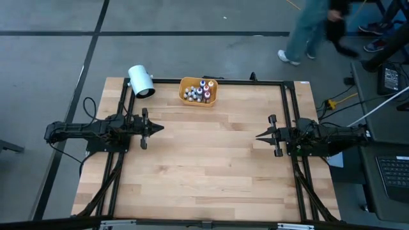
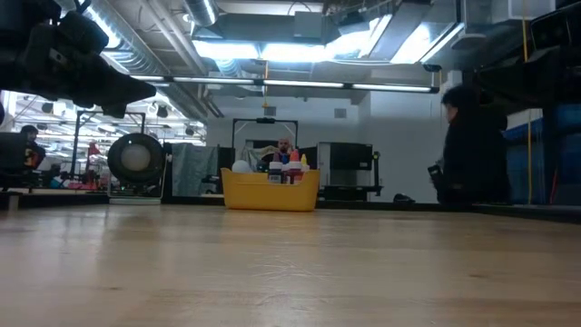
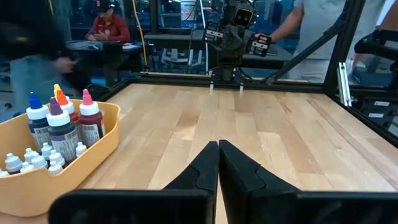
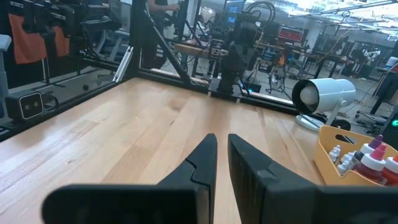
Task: Pick & Place food coloring
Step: Return to Home Position
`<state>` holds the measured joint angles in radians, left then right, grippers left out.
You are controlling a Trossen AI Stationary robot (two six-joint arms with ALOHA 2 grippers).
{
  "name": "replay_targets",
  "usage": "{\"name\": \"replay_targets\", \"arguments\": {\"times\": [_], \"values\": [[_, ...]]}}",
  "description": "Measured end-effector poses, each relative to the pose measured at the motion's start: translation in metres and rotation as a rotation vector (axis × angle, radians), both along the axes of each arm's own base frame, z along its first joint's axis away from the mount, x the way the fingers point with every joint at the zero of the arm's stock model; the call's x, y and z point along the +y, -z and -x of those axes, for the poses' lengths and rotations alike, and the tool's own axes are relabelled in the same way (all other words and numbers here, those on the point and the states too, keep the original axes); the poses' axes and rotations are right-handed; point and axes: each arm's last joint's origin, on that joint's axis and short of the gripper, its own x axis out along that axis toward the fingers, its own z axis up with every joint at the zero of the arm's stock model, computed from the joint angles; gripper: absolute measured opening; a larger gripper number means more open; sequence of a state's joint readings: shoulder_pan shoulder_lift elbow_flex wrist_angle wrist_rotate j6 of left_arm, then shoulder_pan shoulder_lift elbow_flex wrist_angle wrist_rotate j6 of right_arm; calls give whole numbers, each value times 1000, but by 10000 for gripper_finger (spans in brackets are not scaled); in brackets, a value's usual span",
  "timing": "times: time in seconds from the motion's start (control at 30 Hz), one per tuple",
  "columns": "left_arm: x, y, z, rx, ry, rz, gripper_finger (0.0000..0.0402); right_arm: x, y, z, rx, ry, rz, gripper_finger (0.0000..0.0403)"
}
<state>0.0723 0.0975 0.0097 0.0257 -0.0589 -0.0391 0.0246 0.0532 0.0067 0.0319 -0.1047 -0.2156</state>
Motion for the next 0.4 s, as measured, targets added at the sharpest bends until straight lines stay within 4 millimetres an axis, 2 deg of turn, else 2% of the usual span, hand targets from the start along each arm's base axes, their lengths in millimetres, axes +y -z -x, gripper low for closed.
{"name": "replay_targets", "arguments": {"times": [0.4], "values": [[0,0,0,0,0,0,10,0,0,0,0,0,0,44]]}}
